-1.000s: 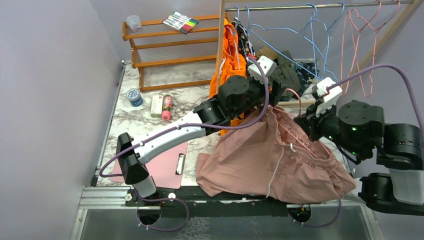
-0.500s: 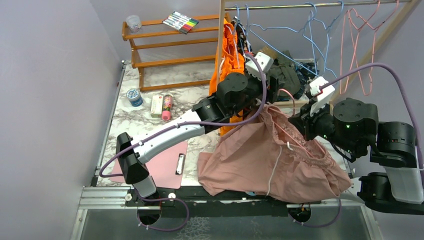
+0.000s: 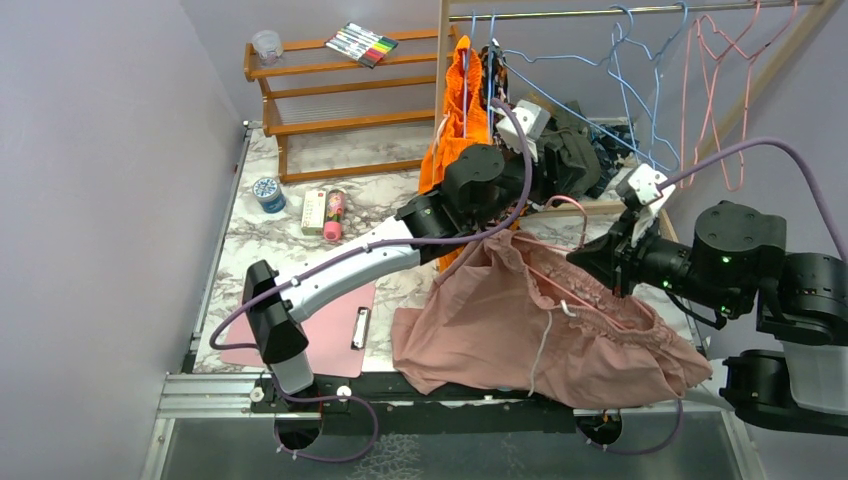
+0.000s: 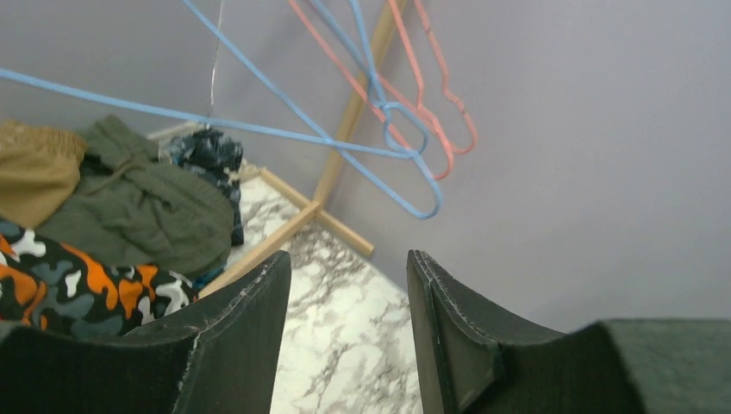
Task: Place the shorts on the hanger
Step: Move the clothesline to the center of the board.
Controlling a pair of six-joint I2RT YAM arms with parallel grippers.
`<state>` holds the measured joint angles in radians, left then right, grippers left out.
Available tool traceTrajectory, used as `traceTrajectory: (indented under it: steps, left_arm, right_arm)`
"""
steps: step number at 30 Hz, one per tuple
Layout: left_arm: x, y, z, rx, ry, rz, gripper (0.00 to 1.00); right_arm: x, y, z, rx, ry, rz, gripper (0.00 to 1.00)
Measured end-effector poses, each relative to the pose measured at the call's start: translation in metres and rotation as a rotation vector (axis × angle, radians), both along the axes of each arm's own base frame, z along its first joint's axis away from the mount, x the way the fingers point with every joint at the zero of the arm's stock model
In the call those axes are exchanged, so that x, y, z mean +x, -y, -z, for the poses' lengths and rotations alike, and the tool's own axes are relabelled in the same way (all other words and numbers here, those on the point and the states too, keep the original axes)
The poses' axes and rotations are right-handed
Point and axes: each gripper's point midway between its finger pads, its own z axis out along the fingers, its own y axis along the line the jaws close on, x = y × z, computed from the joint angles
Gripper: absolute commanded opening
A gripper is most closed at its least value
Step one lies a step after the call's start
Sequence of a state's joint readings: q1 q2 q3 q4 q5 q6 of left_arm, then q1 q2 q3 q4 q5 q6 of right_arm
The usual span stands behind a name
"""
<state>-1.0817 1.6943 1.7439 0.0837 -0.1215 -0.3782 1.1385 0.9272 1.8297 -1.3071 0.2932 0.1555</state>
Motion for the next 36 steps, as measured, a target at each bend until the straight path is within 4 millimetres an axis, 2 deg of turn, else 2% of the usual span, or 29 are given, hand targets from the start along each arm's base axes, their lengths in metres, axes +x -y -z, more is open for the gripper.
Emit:
traceTrajectory:
  steps: [4, 8, 15, 21, 24, 28, 33, 36]
  left_arm:
    - [0.011, 0.009, 0.034, 0.069, -0.052, -0.031, 0.54]
    - [0.023, 0.006, 0.063, 0.142, -0.089, -0.097, 0.53]
    - [0.061, -0.025, 0.093, 0.218, -0.126, -0.262, 0.52]
    - [0.089, -0.056, 0.128, 0.288, -0.166, -0.371, 0.52]
    - [0.088, -0.065, 0.133, 0.309, -0.168, -0.388, 0.52]
    - [0.086, -0.078, 0.122, 0.311, -0.143, -0.419, 0.52]
    - [0.086, -0.099, 0.108, 0.299, -0.122, -0.459, 0.58]
    - [0.077, -0.103, 0.102, 0.288, -0.112, -0.412, 0.62]
  right_arm:
    - [-0.002, -0.008, 0.009, -0.033, -0.041, -0.022, 0.01]
    - [-0.004, -0.010, 0.016, -0.047, -0.075, -0.018, 0.01]
    - [-0.007, -0.003, 0.024, -0.069, -0.109, 0.004, 0.01]
    - [0.003, 0.001, 0.032, -0.100, -0.103, 0.067, 0.01]
    - [0.013, 0.006, 0.040, -0.139, -0.090, 0.134, 0.01]
    - [0.028, 0.012, 0.046, -0.197, -0.064, 0.227, 0.01]
    - [0.035, 0.008, 0.039, -0.198, -0.037, 0.239, 0.01]
    - [0.030, 0.003, 0.031, -0.145, -0.025, 0.190, 0.01]
